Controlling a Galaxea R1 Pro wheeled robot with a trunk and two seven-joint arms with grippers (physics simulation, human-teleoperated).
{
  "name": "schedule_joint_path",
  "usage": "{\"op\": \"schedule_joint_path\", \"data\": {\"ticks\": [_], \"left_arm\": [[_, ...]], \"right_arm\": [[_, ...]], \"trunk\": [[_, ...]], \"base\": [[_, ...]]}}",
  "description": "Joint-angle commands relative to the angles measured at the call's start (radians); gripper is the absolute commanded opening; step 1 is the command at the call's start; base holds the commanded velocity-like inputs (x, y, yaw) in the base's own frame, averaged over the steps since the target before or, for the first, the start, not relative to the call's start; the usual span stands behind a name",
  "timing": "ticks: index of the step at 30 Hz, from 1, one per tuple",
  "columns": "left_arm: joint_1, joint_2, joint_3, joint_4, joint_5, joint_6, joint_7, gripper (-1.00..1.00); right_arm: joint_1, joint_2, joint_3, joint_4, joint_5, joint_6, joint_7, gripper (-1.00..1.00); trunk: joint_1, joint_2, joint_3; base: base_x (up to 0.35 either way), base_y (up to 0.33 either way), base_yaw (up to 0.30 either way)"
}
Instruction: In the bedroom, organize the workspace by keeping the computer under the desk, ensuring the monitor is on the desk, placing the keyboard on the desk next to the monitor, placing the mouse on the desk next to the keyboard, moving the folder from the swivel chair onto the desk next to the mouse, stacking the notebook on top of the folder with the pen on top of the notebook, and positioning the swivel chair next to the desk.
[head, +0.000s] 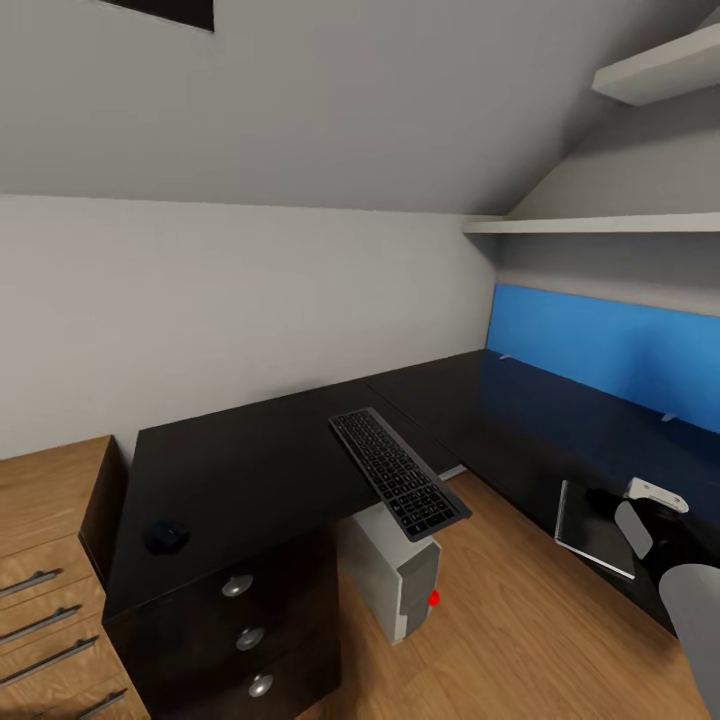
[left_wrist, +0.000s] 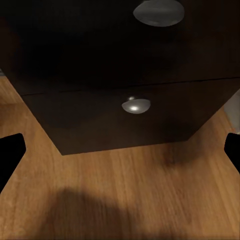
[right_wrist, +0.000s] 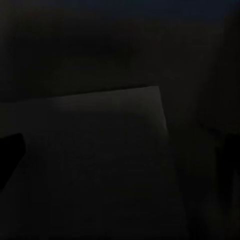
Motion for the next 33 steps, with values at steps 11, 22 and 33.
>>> {"op": "schedule_joint_path", "data": {"ticks": [11,22,33], "left_arm": [[-0.001,0.000,-0.002,0.000,0.010,-0.005,0.002,1.00],[-0.001,0.000,-0.004,0.015,0.012,-0.003,0.002,1.00],[-0.001,0.000,-0.005,0.023,0.010,-0.004,0.002,1.00]], "right_arm": [[0.000,0.000,-0.004,0.015,-0.022,-0.001,-0.004,1.00],[0.000,0.000,-0.004,0.014,-0.022,-0.001,-0.004,1.00],[0.000,0.000,-0.005,0.013,-0.022,-0.008,-0.003,1.00]], "trunk": [[-0.034,0.063,0.027],[-0.077,0.140,0.062],[-0.092,0.168,0.074]], "base": [[0.000,0.000,0.000],[0.000,0.000,0.000],[0.000,0.000,0.000]]}}
